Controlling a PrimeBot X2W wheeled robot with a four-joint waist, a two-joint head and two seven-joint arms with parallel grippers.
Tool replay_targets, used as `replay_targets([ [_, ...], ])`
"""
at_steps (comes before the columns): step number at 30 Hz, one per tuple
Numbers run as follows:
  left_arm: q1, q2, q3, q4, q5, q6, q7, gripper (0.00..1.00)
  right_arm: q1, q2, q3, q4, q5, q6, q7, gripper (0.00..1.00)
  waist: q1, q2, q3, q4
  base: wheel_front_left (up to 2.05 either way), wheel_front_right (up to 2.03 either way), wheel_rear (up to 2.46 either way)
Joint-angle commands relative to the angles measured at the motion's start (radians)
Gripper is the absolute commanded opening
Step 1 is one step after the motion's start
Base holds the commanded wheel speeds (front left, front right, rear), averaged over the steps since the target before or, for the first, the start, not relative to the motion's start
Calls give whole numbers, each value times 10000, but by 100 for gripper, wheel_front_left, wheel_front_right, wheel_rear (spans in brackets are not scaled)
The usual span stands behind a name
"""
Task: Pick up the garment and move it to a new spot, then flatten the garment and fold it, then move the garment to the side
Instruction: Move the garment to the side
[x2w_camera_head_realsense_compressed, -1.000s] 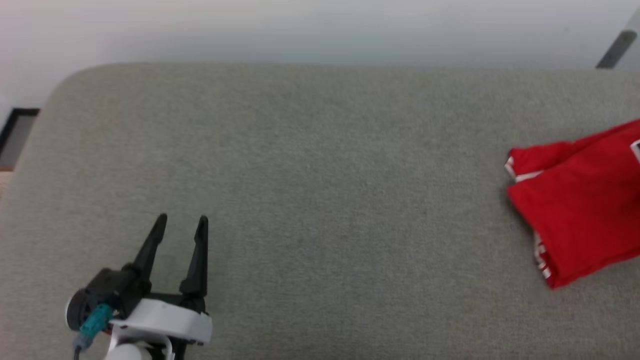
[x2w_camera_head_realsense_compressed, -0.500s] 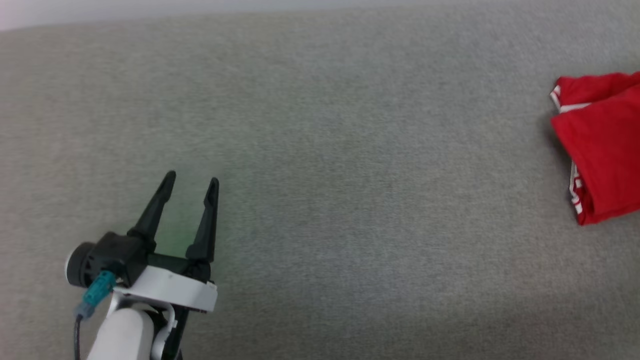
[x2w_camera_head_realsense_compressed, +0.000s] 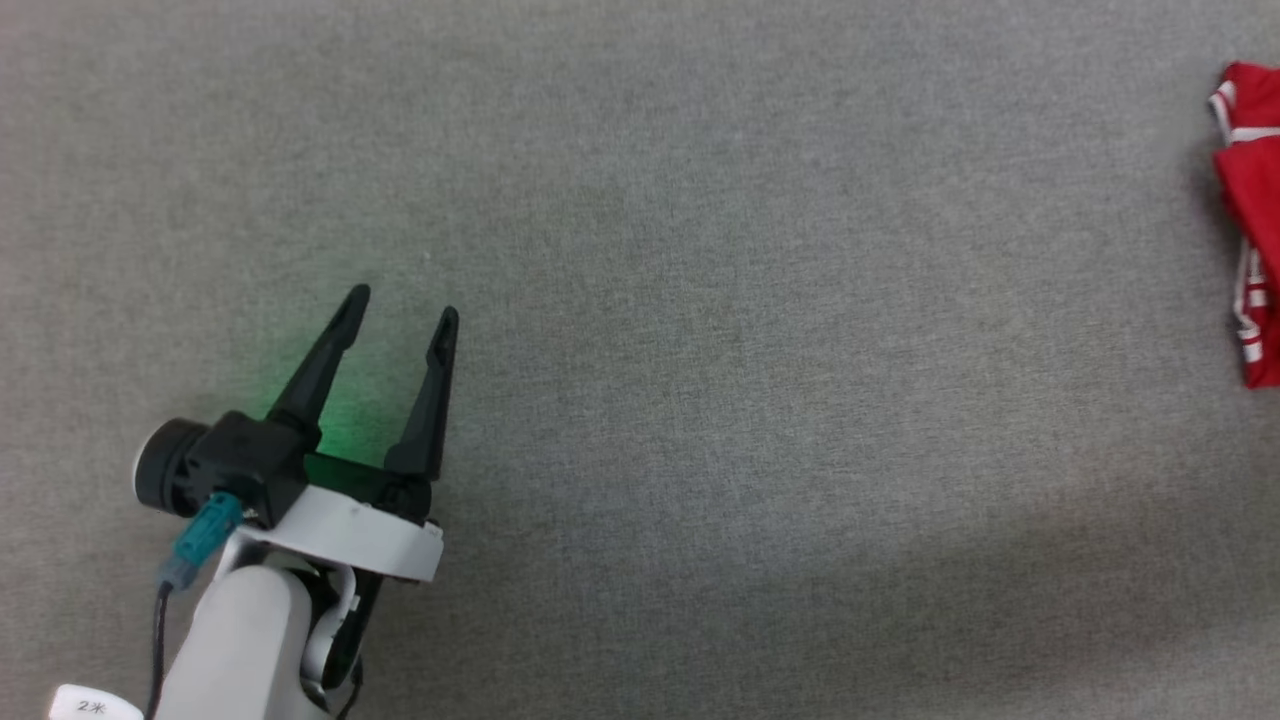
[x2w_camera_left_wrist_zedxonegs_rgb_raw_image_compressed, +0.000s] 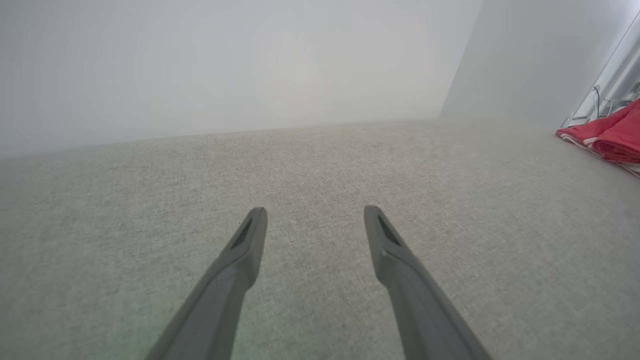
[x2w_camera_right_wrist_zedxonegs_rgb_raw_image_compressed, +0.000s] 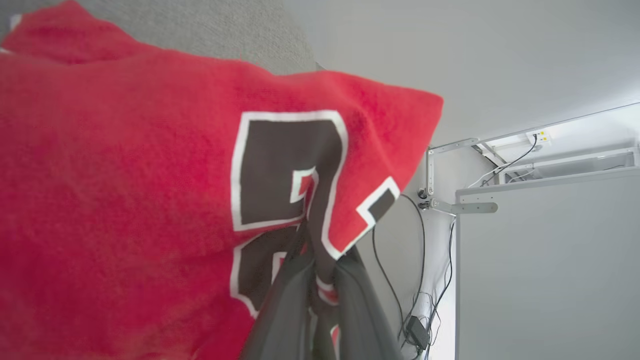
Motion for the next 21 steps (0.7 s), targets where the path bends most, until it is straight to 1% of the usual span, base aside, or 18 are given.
replay_targets([
  [1, -131, 67, -61, -42, -57, -18, 6, 100, -203, 75, -100, 276, -285, -12, -138, 0, 0, 0, 263, 17, 0, 0, 0],
  [4, -187, 142, -143, -50, -91, -18, 6, 100, -349, 230, -293, 839, -780, -12, -408, 0, 0, 0, 398, 169, 0, 0, 0],
  [8, -255, 195, -214, -31, -137, -19, 6, 100, -398, 686, -665, 1792, -1352, -12, -606, 0, 0, 0, 546, 405, 0, 0, 0],
  [13, -299, 168, -226, -10, -209, -19, 6, 100, -398, 1349, -1451, 2960, -1894, -12, -701, 0, 0, 0, 614, 682, 0, 0, 0],
  [19, -149, 130, -108, -46, -244, -19, 6, 100, -567, 1782, -2286, 3896, -2585, -10, -1122, 0, 0, 0, 572, 844, 0, 0, 0],
  [20, -131, 122, -97, -40, -246, -19, 6, 100, -608, 1802, -2417, 4041, -2741, -12, -1160, 1, 0, 0, 554, 848, 0, 0, 0],
  [21, -108, 109, -88, -22, -248, -19, 6, 100, -650, 1848, -2565, 4171, -2870, -12, -1202, 13, 0, 0, 511, 850, 0, 0, 0],
])
